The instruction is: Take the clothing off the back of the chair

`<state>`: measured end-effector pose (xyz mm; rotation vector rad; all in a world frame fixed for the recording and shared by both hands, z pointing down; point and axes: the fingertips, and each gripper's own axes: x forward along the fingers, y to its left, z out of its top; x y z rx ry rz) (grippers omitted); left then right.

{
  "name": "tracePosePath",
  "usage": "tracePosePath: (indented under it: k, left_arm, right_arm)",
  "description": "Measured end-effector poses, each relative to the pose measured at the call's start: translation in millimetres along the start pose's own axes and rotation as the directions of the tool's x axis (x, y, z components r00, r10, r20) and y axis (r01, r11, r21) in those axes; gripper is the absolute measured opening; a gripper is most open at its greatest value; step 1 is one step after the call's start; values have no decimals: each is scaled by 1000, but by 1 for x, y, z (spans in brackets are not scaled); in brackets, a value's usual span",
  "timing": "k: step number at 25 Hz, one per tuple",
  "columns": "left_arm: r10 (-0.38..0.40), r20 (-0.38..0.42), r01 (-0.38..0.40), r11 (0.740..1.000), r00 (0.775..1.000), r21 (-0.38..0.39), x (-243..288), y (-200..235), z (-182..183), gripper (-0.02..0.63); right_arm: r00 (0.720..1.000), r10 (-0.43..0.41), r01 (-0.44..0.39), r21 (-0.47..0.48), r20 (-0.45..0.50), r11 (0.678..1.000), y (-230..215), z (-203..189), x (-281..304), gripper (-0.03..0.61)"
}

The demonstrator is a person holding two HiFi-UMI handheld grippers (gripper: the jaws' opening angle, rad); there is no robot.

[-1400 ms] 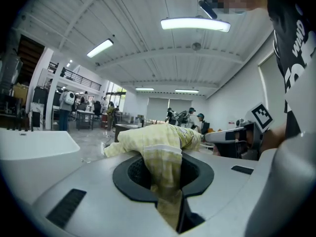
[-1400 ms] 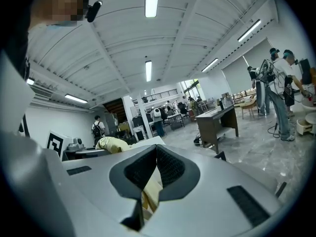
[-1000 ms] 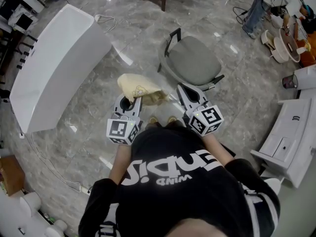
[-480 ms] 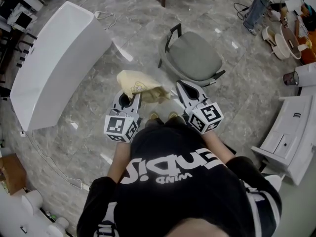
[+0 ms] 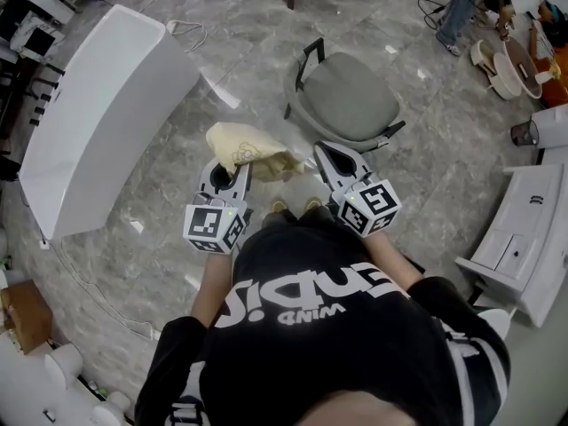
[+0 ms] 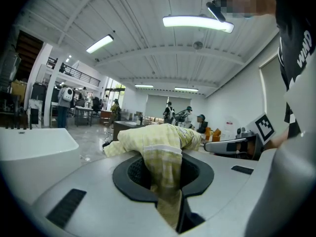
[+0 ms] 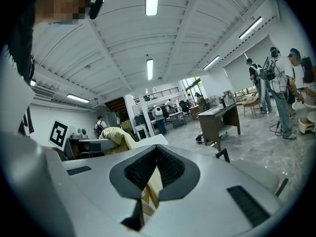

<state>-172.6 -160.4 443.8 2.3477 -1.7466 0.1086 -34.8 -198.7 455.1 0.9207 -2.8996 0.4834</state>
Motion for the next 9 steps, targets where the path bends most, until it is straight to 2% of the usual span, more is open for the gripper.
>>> tracePosePath:
  k: [9]
  left_arm:
    - [-8,-9,8,1000,1000,15,-2,2,5,80]
  right_arm:
    - [1000,14,-14,0,14,1000,3,7,7,14]
